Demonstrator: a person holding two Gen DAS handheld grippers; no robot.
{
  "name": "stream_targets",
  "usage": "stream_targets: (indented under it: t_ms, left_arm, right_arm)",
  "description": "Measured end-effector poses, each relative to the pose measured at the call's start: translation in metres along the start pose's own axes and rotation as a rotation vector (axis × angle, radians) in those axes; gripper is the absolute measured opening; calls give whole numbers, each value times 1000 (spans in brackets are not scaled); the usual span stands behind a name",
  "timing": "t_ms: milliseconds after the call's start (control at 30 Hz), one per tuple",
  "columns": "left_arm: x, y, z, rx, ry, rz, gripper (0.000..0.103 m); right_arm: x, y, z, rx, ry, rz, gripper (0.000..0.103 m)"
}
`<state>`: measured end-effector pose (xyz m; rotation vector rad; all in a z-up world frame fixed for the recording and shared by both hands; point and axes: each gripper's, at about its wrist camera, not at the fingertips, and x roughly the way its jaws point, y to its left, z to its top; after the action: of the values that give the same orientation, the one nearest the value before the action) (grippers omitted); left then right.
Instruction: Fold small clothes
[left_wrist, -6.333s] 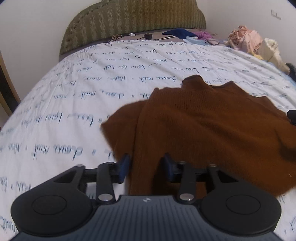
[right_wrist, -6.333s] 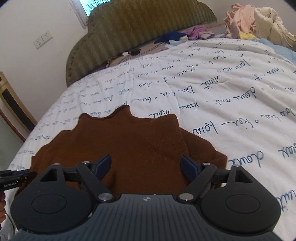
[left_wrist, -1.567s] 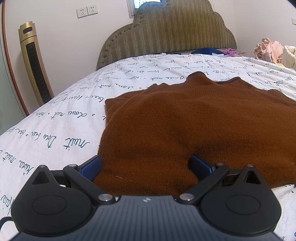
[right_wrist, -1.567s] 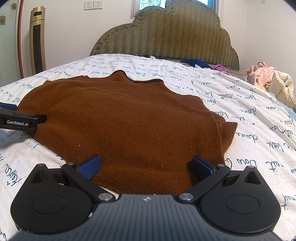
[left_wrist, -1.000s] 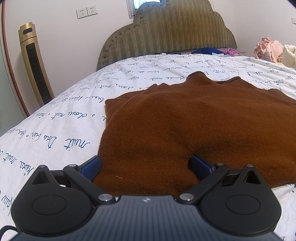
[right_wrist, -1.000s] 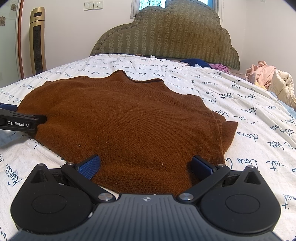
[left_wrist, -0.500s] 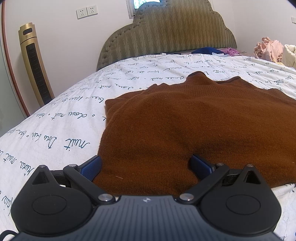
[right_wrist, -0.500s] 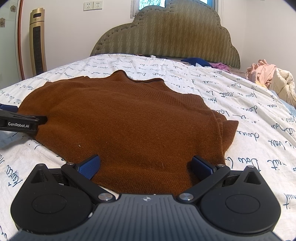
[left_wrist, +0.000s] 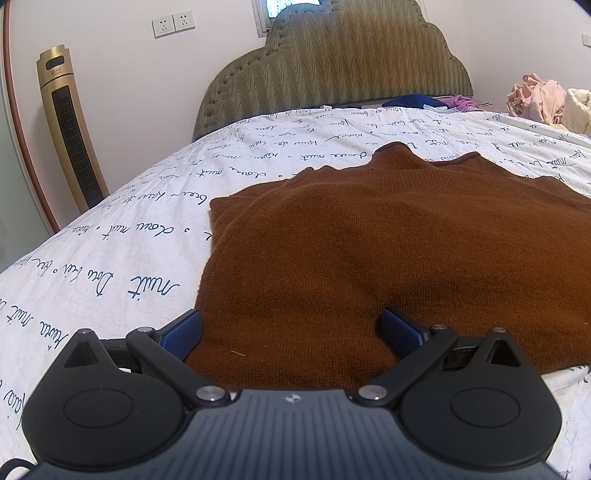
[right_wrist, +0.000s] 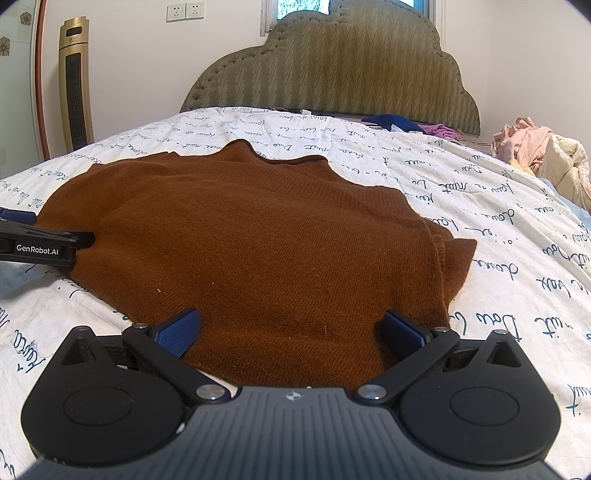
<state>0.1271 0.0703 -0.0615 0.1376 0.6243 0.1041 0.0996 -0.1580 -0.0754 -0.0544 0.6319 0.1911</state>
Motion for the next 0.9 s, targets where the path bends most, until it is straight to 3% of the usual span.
stream_targets:
  t_ms: [900]
  left_arm:
    - [1, 5, 0, -32, 8, -24, 103]
  right_arm:
    - [0, 1, 1, 0, 2, 2, 103]
